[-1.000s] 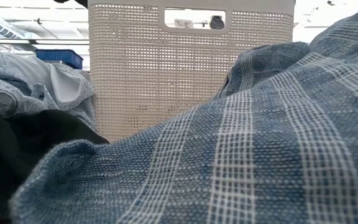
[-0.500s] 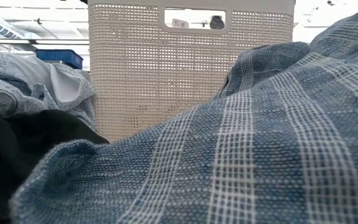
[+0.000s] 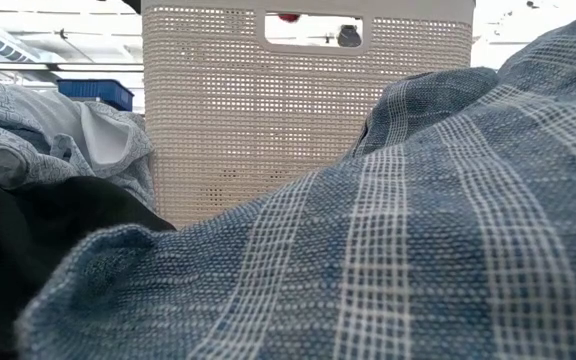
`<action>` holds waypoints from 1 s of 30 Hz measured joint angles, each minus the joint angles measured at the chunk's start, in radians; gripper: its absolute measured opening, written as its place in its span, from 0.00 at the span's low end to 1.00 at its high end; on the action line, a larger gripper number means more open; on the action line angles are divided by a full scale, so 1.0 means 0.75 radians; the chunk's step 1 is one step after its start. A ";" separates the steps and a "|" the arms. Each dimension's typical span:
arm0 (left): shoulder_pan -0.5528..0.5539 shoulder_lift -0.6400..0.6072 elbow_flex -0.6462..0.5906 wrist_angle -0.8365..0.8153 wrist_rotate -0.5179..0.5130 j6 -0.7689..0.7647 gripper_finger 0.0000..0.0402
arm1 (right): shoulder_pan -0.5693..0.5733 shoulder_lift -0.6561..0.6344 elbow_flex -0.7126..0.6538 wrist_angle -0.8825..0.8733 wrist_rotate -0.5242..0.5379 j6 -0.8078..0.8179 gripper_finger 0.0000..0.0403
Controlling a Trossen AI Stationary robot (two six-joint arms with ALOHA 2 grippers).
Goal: Sort clothes
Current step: Put the red sock into the laundry bin
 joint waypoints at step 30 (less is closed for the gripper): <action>0.286 -0.283 0.000 -0.474 -0.203 0.170 0.30 | -0.044 0.044 0.040 -0.388 0.103 0.119 0.15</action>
